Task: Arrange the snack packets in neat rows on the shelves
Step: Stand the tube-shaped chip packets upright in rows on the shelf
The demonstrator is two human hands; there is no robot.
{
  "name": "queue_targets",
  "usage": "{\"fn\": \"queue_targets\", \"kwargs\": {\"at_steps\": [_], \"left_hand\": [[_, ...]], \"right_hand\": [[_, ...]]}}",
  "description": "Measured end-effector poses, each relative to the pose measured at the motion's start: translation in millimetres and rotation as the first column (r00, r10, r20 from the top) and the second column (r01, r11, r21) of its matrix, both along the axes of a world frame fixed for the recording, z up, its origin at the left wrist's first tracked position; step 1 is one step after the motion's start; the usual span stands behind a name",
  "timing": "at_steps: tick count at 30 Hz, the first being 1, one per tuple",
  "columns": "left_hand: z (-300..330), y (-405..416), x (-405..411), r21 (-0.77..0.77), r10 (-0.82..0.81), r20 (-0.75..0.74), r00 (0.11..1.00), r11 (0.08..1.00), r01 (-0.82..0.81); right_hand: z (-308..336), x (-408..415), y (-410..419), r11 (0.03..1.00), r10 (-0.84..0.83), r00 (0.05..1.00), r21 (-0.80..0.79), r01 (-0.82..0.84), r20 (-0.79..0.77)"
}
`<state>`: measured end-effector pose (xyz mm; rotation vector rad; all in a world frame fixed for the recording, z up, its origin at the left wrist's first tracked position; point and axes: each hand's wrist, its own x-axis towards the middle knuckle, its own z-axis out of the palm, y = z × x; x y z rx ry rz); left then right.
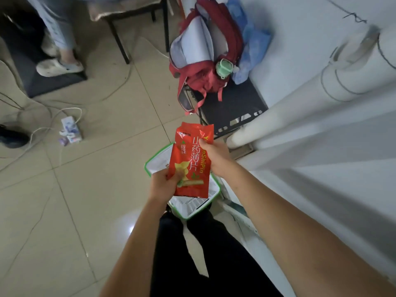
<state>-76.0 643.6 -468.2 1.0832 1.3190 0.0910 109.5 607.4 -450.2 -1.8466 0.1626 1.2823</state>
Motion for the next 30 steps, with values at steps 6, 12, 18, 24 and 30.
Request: {"fn": "queue_targets", "kwargs": {"at_steps": [6, 12, 18, 24, 30], "left_hand": [[-93.4, 11.7, 8.7, -0.058, -0.046, -0.071, 0.996, 0.997, 0.042], [-213.1, 4.8, 1.6, -0.112, -0.074, -0.151, 0.986, 0.992, 0.058], [-324.9, -34.4, -15.2, -0.162, -0.062, -0.242, 0.968, 0.986, 0.022], [-442.3, -55.6, -9.7, -0.144, -0.099, -0.306, 0.947, 0.988, 0.057], [-555.3, -54.9, 9.6, -0.169, -0.111, -0.378, 0.919, 0.984, 0.049]], "right_hand": [[-97.4, -2.0, 10.3, 0.995, -0.035, 0.998, -0.09, 0.04, 0.055], [-213.6, -11.9, 11.5, 0.987, 0.014, 0.998, -0.163, -0.004, 0.059], [-347.6, -28.4, -20.5, 0.953, 0.102, 0.99, -0.294, -0.069, 0.099], [-472.9, -32.5, -41.5, 0.93, 0.148, 0.987, -0.349, -0.115, 0.069], [-584.0, -30.1, -34.4, 0.897, 0.264, 0.963, -0.382, -0.224, 0.057]]}}
